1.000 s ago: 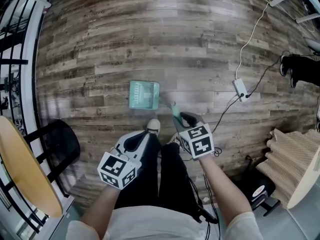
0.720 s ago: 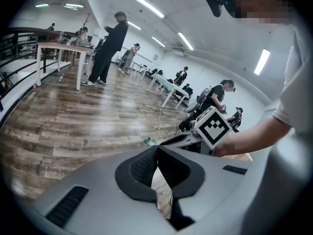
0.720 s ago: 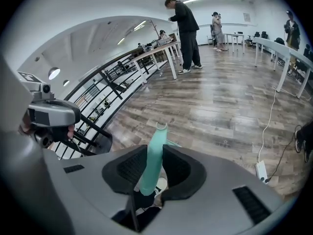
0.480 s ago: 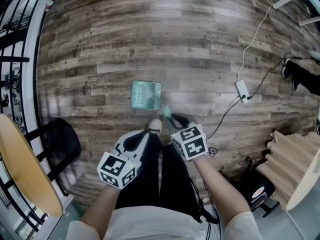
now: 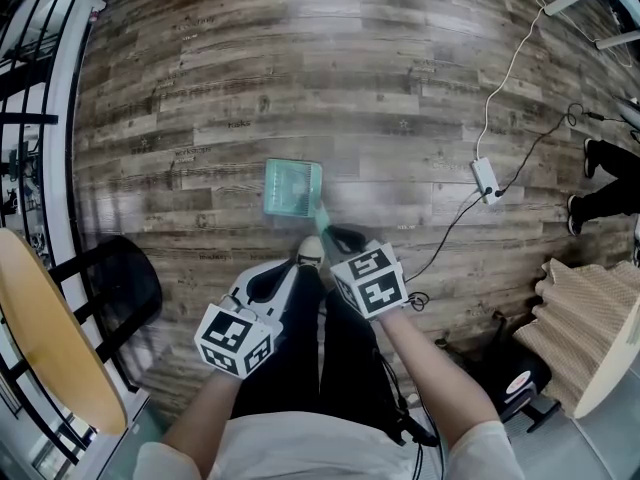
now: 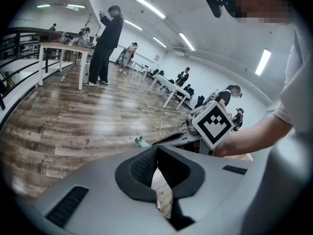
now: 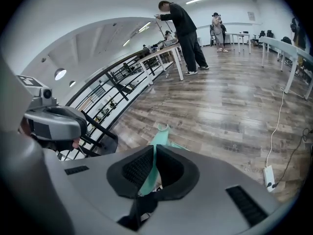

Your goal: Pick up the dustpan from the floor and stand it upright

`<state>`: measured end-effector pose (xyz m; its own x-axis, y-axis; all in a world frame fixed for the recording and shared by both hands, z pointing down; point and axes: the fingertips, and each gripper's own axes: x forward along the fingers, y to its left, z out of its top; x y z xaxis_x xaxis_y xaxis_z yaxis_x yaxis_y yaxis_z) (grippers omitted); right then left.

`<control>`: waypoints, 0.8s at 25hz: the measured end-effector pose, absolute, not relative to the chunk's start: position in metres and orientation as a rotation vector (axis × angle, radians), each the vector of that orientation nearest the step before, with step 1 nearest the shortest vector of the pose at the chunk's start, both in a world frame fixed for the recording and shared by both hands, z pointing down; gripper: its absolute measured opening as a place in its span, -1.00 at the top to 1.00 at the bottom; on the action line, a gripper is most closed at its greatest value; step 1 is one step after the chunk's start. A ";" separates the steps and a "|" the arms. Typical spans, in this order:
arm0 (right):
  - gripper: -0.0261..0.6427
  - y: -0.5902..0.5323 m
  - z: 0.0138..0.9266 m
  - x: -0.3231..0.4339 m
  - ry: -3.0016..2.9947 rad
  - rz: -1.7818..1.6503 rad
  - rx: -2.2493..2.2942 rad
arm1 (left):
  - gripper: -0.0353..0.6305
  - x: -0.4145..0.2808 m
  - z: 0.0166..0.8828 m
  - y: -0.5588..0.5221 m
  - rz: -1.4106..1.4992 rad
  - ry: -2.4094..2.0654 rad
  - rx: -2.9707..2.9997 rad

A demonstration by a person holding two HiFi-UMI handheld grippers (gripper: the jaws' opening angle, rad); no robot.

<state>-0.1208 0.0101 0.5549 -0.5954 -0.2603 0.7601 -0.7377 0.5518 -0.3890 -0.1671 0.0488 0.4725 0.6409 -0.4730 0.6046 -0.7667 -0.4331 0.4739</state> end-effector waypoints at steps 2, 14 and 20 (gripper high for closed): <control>0.81 0.011 0.555 -0.122 -2.139 0.946 0.800 | 0.82 -0.169 0.473 0.050 0.498 -0.966 2.107; 0.81 0.006 0.546 -0.118 -2.172 0.943 0.836 | 0.82 -0.172 0.470 0.051 0.510 -0.958 2.119; 0.81 0.003 0.512 -0.106 -2.208 0.926 0.873 | 0.82 -0.168 0.444 0.040 0.513 -0.955 2.169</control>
